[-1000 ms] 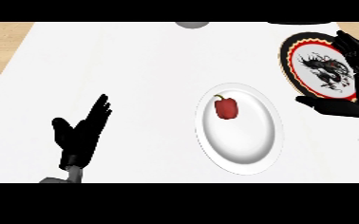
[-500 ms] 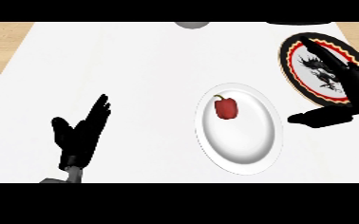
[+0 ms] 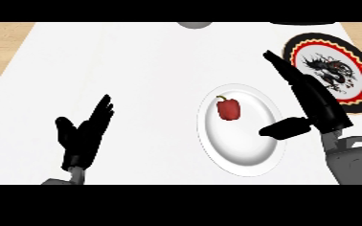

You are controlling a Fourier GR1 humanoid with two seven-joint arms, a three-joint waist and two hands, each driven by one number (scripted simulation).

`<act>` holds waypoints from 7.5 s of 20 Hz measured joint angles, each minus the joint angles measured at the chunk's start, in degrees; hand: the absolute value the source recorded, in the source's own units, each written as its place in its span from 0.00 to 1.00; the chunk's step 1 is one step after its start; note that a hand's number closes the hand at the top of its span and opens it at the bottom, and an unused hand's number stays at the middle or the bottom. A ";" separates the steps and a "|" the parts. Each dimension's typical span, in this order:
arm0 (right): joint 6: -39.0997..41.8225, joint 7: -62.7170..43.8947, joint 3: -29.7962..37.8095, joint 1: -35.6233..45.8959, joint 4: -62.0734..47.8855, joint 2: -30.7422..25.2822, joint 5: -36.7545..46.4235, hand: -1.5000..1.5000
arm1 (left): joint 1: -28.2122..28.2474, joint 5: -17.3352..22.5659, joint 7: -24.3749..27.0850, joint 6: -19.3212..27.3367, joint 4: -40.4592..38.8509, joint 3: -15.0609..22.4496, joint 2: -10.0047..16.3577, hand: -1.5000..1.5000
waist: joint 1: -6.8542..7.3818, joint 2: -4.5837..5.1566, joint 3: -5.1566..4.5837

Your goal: Pick the bell pepper from the plate and place it in the plate

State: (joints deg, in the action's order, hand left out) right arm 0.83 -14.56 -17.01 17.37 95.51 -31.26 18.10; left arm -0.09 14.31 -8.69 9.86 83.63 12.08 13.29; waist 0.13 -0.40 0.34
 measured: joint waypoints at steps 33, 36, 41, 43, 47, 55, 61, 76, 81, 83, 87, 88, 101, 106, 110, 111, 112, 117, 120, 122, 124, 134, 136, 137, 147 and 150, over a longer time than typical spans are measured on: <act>2.89 -3.63 -3.15 3.74 -17.21 18.72 22.18 0.00 | -0.55 -3.95 -1.86 -3.95 -0.25 -4.59 -3.31 0.50 | 0.17 0.11 0.03; 4.85 -1.80 -3.01 5.14 -19.80 18.20 22.96 1.00 | -0.80 -4.55 -1.09 -3.99 -1.05 -4.65 -3.96 0.50 | 0.17 0.08 0.10; 2.45 2.54 -3.65 5.69 -23.36 18.53 26.93 1.00 | -0.59 -4.77 -1.26 -4.44 -0.68 -5.18 -4.29 0.50 | 0.17 -0.03 0.03; 1.65 2.73 -3.49 6.46 -24.54 19.37 28.53 1.00 | -0.67 -4.76 -0.99 -5.14 -1.15 -5.64 -4.15 0.50 | 0.13 -0.12 0.00; 0.13 4.16 -2.62 5.74 -23.73 19.28 30.75 1.00 | -0.73 -5.48 -2.15 -4.58 -0.54 -5.78 -4.86 0.50 | 0.07 -0.10 0.00; -1.10 -2.34 -7.61 -10.41 -3.58 18.41 35.61 1.00 | 0.37 -5.60 -3.10 -4.66 0.54 -6.71 -4.84 0.50 | -1.08 -0.53 -0.21; -7.80 -4.89 -9.22 -18.10 12.18 19.54 39.15 1.00 | 1.24 -6.45 -1.75 -4.30 0.98 -6.45 -5.40 0.50 | -1.31 -0.37 -0.04; -17.57 -1.61 13.76 -19.36 18.17 20.92 19.02 1.00 | 0.95 -6.06 -3.66 -5.87 1.93 -6.86 -5.20 0.50 | -0.26 0.18 -0.02; -20.47 6.36 23.53 -13.39 6.71 18.16 12.83 1.00 | 1.31 -6.71 -3.37 -6.00 2.27 -6.60 -5.45 0.50 | 0.12 0.27 -0.03; -21.90 9.77 27.37 -10.73 1.10 16.65 10.95 1.00 | 1.11 -6.75 -2.94 -6.19 1.77 -6.92 -5.41 0.50 | 0.27 0.30 0.02; -24.05 17.28 33.91 -4.30 -12.46 13.23 7.31 1.00 | 0.33 -7.33 -3.57 -5.78 1.36 -6.45 -6.17 0.50 | 0.69 0.40 0.10; -23.96 18.86 35.47 -2.27 -15.95 11.87 6.27 1.00 | 0.48 -7.14 -3.43 -6.39 1.65 -6.62 -5.69 0.50 | 0.88 0.44 0.10; -23.15 36.26 44.91 18.30 -59.49 -1.18 2.40 0.00 | -1.73 -7.25 -4.18 -7.21 0.77 -6.53 -6.39 0.50 | 2.91 1.27 0.16; -19.01 33.54 41.35 20.93 -69.75 -4.88 7.33 0.00 | -2.39 -7.50 -3.53 -7.75 0.58 -5.99 -6.63 0.50 | 4.02 1.83 0.19; -15.11 36.34 41.53 23.06 -75.10 -5.24 7.12 0.00 | -1.94 -7.55 -2.95 -8.02 0.96 -5.57 -6.95 0.50 | 4.44 1.98 0.30; -14.00 37.71 41.96 23.34 -75.95 -5.34 6.62 0.00 | -1.94 -7.70 -2.80 -7.95 0.80 -5.68 -6.86 0.50 | 4.37 1.99 0.33; -13.30 38.82 42.55 23.93 -76.64 -5.28 6.00 0.00 | -2.10 -7.82 -3.24 -7.64 0.78 -5.69 -6.96 0.50 | 4.34 2.01 0.39; -9.96 45.63 47.86 25.39 -78.57 -5.51 0.52 0.00 | -1.73 -7.17 -3.73 -8.13 1.38 -6.17 -6.55 0.50 | 4.04 2.00 0.40; -7.77 47.41 51.27 26.26 -80.03 -6.73 -2.81 0.00 | -1.34 -7.41 -3.75 -7.82 1.74 -6.01 -6.75 0.50 | 3.81 1.91 0.37; -6.05 48.20 53.08 26.05 -81.22 -8.12 -4.49 0.00 | -0.85 -7.67 -2.94 -7.51 1.79 -5.94 -7.09 0.50 | 3.60 1.85 0.35; -2.80 48.52 54.51 25.53 -82.46 -9.85 -5.95 0.00 | -0.70 -7.58 -2.74 -7.55 1.54 -6.44 -6.80 0.50 | 3.22 1.77 0.35; 19.22 54.14 55.69 18.06 -85.60 -17.09 -8.15 0.00 | 0.47 -7.68 -2.77 -7.34 1.94 -7.00 -6.71 0.50 | 1.87 1.16 0.31; 21.85 55.11 55.09 16.30 -85.62 -18.17 -7.72 0.00 | 0.62 -7.55 -3.13 -7.76 2.27 -6.93 -6.50 0.50 | 1.73 1.06 0.28; 22.29 55.78 54.74 15.13 -85.52 -18.29 -7.41 0.00 | 0.54 -7.69 -3.14 -7.55 2.06 -6.82 -6.80 0.50 | 1.64 1.04 0.28; 21.26 59.66 51.47 8.27 -83.96 -19.34 -4.86 0.00 | -0.03 -7.09 -3.46 -8.55 0.85 -8.51 -5.89 0.50 | 1.21 0.70 0.26; 20.49 61.26 50.83 6.26 -83.76 -18.98 -4.51 0.00 | 0.37 -8.20 -2.72 -7.56 0.86 -7.93 -6.81 0.50 | 1.06 0.54 0.29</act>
